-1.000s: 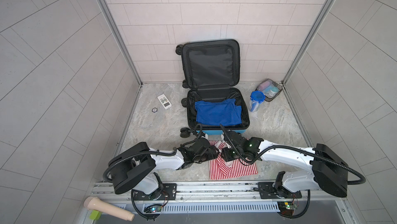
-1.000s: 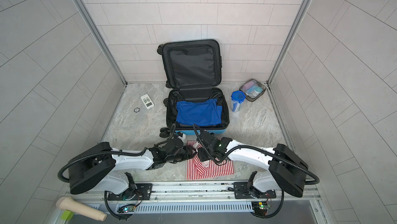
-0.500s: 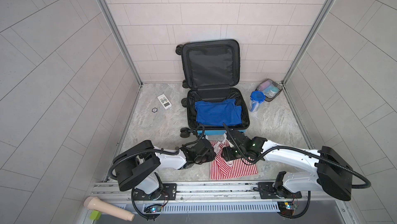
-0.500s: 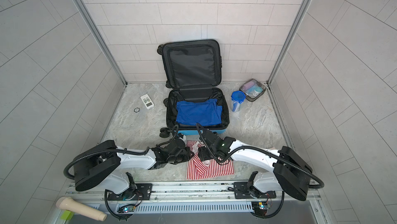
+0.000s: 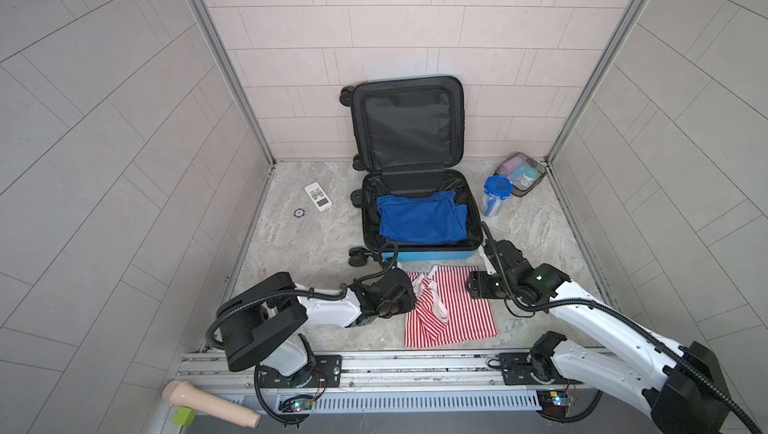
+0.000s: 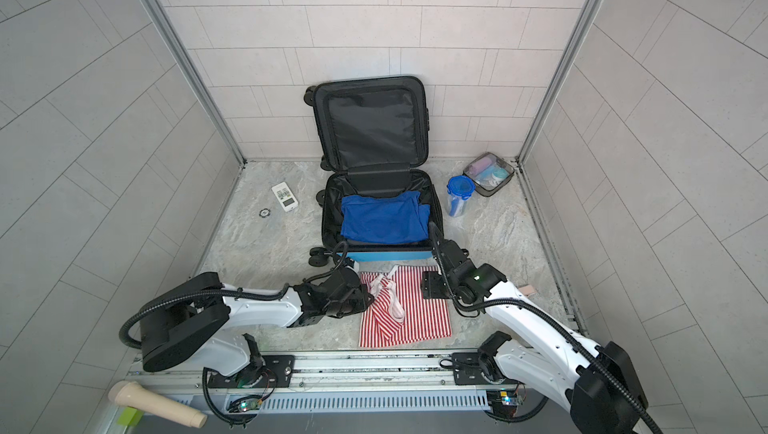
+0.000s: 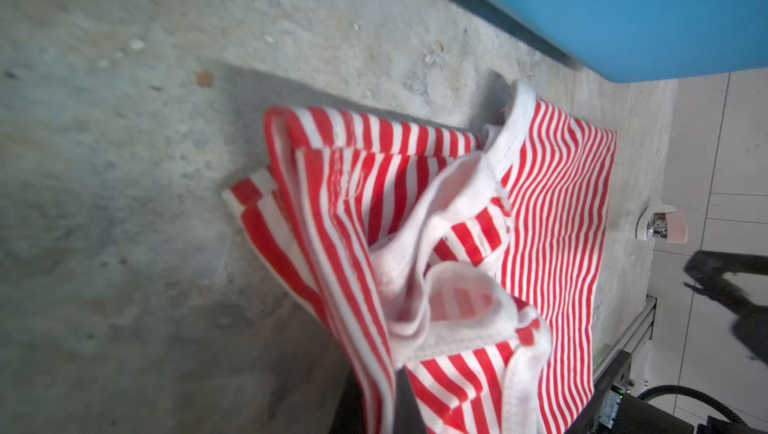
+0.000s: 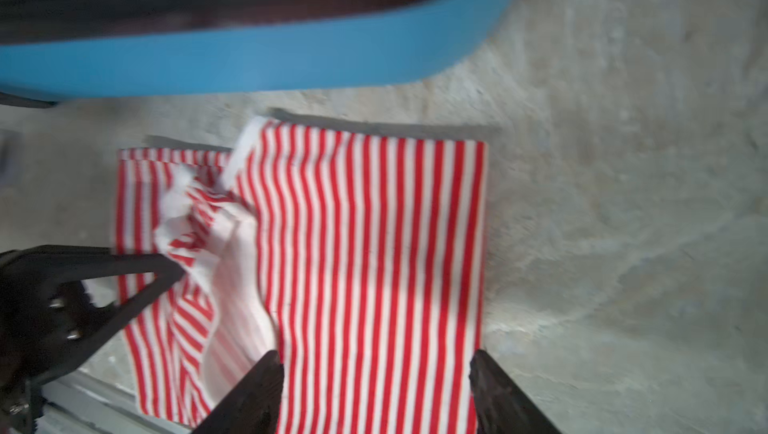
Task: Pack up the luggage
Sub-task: 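Lift the striped cloth with both grippers and carry it over the suitcase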
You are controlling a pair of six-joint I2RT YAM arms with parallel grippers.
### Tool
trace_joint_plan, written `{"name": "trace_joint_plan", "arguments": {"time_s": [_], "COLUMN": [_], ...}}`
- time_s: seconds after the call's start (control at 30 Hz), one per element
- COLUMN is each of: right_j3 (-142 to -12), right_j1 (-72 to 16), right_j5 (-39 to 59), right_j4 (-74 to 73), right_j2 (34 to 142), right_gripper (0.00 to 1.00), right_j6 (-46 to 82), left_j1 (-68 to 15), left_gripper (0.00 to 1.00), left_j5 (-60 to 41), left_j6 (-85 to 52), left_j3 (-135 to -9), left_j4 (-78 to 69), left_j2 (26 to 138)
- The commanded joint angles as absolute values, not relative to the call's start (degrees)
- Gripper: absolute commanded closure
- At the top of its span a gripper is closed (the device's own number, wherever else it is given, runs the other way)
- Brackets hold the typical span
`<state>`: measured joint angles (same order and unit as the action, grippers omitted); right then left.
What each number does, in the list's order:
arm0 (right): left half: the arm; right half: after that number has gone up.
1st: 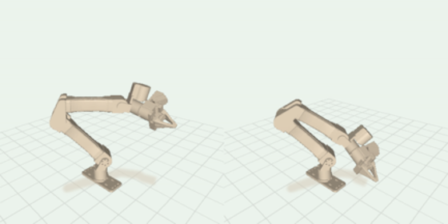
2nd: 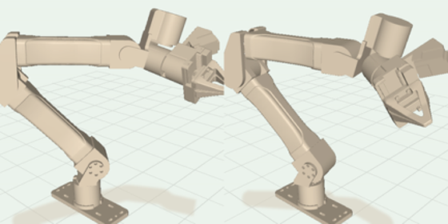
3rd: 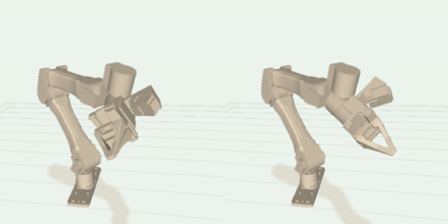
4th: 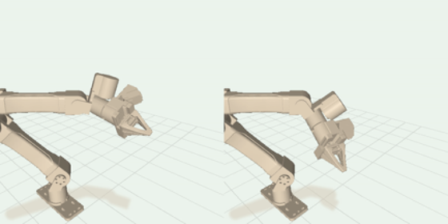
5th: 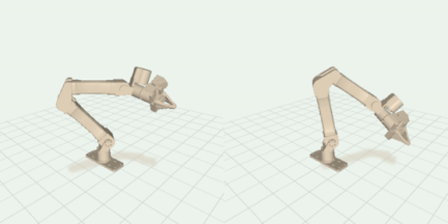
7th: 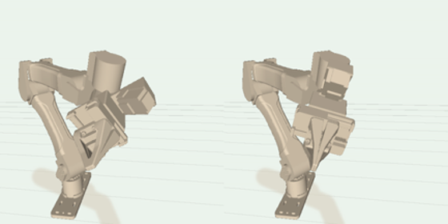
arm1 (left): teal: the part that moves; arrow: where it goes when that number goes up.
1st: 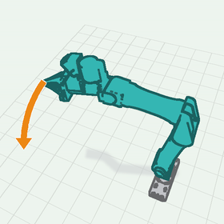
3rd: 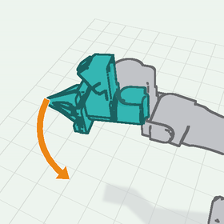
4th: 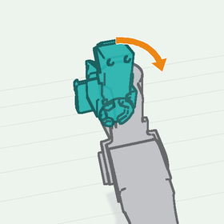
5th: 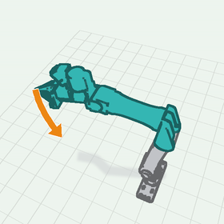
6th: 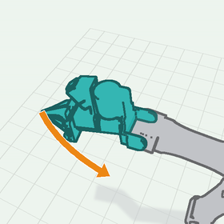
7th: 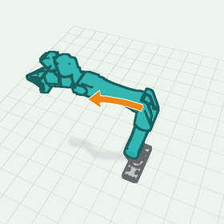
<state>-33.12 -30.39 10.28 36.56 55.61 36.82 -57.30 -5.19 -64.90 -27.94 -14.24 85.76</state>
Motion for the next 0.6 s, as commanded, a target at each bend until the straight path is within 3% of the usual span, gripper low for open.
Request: {"name": "trace_joint_plan", "arguments": {"time_s": [0.0, 0.33, 0.57], "right_j3": [-30.5, -25.2, -23.4], "right_j1": [-28.1, -25.8, -25.8], "right_j5": [11.8, 16.3, 18.3], "right_j4": [37.9, 30.2, 26.6], "right_j2": [56.3, 60.4, 61.3], "right_gripper": [0.27, 0.34, 0.53], "right_j6": [34.6, 35.9, 38.0], "left_j1": [-57.2, -57.2, -57.2], "left_gripper": [1.0, 1.0, 1.0], "left_j5": [-3.4, -3.5, -3.5], "left_j6": [-64.7, -64.4, -63.6], "left_j3": [-28.9, -30.1, -31.3], "left_j4": [-10.2, -9.7, -8.4], "left_j2": [85.9, 86.9, 87.0]}}
